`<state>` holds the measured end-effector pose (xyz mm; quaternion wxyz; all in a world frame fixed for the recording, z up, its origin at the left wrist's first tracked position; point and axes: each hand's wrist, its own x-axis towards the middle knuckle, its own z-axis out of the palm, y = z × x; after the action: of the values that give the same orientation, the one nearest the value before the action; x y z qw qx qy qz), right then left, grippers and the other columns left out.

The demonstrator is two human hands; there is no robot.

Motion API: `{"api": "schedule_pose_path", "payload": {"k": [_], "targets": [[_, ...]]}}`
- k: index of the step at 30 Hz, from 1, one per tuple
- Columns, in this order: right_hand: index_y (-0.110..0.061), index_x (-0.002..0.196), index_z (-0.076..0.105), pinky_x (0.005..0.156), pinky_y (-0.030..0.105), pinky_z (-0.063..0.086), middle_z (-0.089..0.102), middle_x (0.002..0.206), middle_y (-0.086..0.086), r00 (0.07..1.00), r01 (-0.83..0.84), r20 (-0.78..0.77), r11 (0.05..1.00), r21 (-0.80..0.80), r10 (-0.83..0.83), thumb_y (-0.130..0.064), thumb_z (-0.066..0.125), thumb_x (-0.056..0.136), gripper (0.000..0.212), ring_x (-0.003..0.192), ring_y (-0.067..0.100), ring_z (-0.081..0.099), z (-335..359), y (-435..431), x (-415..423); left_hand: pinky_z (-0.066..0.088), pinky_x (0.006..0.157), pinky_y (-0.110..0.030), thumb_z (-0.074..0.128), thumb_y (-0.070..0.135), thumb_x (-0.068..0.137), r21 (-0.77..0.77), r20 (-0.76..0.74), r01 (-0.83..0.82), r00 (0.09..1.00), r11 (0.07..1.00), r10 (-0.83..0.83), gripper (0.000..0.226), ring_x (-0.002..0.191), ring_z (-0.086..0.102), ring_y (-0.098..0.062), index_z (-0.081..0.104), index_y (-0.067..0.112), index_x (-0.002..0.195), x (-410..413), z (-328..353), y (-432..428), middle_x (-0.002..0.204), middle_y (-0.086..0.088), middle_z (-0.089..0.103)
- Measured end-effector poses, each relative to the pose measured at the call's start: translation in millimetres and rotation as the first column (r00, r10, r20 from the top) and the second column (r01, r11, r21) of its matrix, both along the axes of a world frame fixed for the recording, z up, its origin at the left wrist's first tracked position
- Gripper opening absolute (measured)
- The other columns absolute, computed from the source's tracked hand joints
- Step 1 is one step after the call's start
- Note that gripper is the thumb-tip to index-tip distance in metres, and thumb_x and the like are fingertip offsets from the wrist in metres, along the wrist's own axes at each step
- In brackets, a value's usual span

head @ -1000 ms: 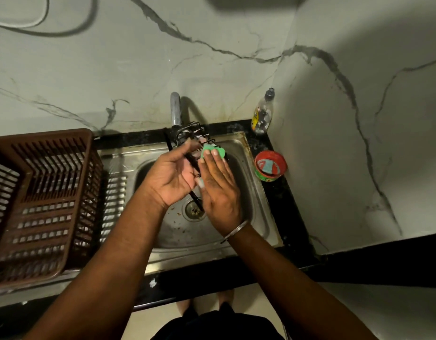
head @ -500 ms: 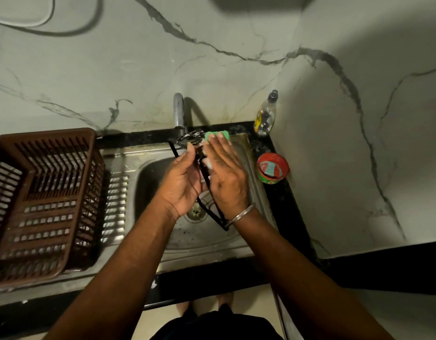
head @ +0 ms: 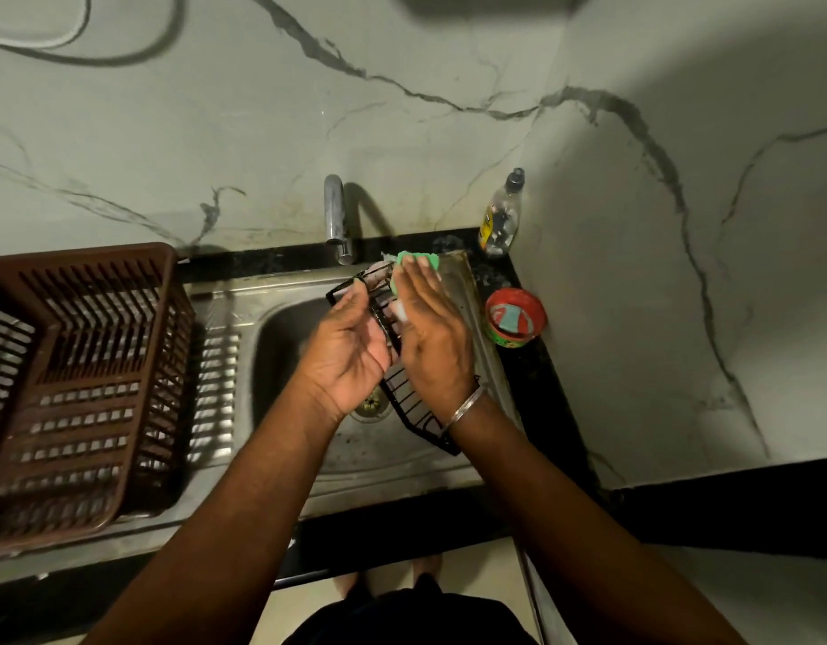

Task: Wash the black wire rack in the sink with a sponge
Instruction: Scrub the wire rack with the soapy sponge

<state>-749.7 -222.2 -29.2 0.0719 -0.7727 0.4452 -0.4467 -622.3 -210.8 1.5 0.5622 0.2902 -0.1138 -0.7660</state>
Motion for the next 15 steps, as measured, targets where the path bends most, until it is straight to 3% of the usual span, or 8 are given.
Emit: {"api": "schedule_pose_path", "payload": {"k": [3, 5, 8, 11, 13, 15], "targets": [[0.005, 0.144, 0.056, 0.123, 0.050, 0.036, 0.052, 0.153, 0.021, 0.990, -0.085, -0.114, 0.996, -0.014, 0.082, -0.007, 0.049, 0.103, 0.043, 0.148, 0.032, 0.046, -2.7, 3.9, -2.7, 0.050, 0.116, -0.045, 0.057, 0.024, 0.106, 0.051, -0.045, -0.023, 0.999, 0.998, 0.025, 0.065, 0.138, 0.061, -0.033, 0.037, 0.003, 0.163, 3.1, -6.2, 1.3, 0.150, -0.025, 0.059], [0.003, 0.145, 0.056, 0.123, 0.049, 0.036, 0.051, 0.155, 0.019, 0.993, -0.053, -0.105, 0.998, 0.014, 0.055, -0.005, 0.048, 0.103, 0.043, 0.149, 0.031, 0.045, -3.1, 5.6, -6.2, 0.048, 0.117, -0.046, 0.054, 0.025, 0.108, 0.033, -0.028, -0.023, 0.999, 0.999, 0.024, 0.062, 0.135, 0.062, -0.032, 0.035, 0.003, 0.163, 3.0, -9.2, 2.7, 0.148, -0.023, 0.061], [0.002, 0.144, 0.057, 0.125, 0.045, 0.034, 0.052, 0.154, 0.020, 0.988, -0.086, -0.123, 0.995, 0.045, 0.091, -0.006, 0.047, 0.103, 0.043, 0.148, 0.032, 0.046, -3.8, 10.8, -4.5, 0.057, 0.108, -0.046, 0.054, 0.028, 0.107, 0.072, -0.048, -0.039, 0.998, 0.997, 0.043, 0.056, 0.130, 0.065, -0.033, 0.046, 0.001, 0.156, 4.4, -12.1, 3.7, 0.148, -0.023, 0.060], [0.000, 0.143, 0.059, 0.122, 0.048, 0.039, 0.055, 0.151, 0.019, 0.982, -0.080, -0.168, 0.995, 0.058, 0.089, 0.001, 0.055, 0.099, 0.044, 0.145, 0.031, 0.049, -2.7, 10.8, -6.3, 0.057, 0.108, -0.048, 0.056, 0.027, 0.104, 0.063, -0.052, -0.049, 0.997, 0.997, 0.052, 0.037, 0.123, 0.070, -0.032, 0.063, 0.006, 0.134, 3.6, -16.1, 5.9, 0.137, -0.022, 0.066], [0.001, 0.143, 0.059, 0.121, 0.048, 0.040, 0.055, 0.150, 0.020, 0.989, 0.002, -0.145, 0.996, 0.093, 0.011, 0.003, 0.058, 0.098, 0.045, 0.145, 0.032, 0.049, -0.2, 8.7, -10.1, 0.052, 0.110, -0.052, 0.054, 0.024, 0.105, 0.058, -0.019, -0.082, 0.996, 0.995, 0.083, 0.027, 0.123, 0.069, -0.033, 0.064, 0.011, 0.127, 3.4, -17.1, 5.1, 0.132, -0.022, 0.069], [0.000, 0.141, 0.060, 0.123, 0.045, 0.038, 0.057, 0.149, 0.020, 0.977, -0.089, -0.189, 0.994, 0.064, 0.100, 0.002, 0.061, 0.097, 0.044, 0.143, 0.032, 0.051, -0.8, 11.3, -10.2, 0.053, 0.110, -0.051, 0.053, 0.023, 0.107, 0.079, -0.034, -0.113, 0.993, 0.991, 0.115, 0.034, 0.130, 0.065, -0.037, 0.061, 0.007, 0.136, 4.3, -17.1, 4.3, 0.137, -0.026, 0.066]]}}
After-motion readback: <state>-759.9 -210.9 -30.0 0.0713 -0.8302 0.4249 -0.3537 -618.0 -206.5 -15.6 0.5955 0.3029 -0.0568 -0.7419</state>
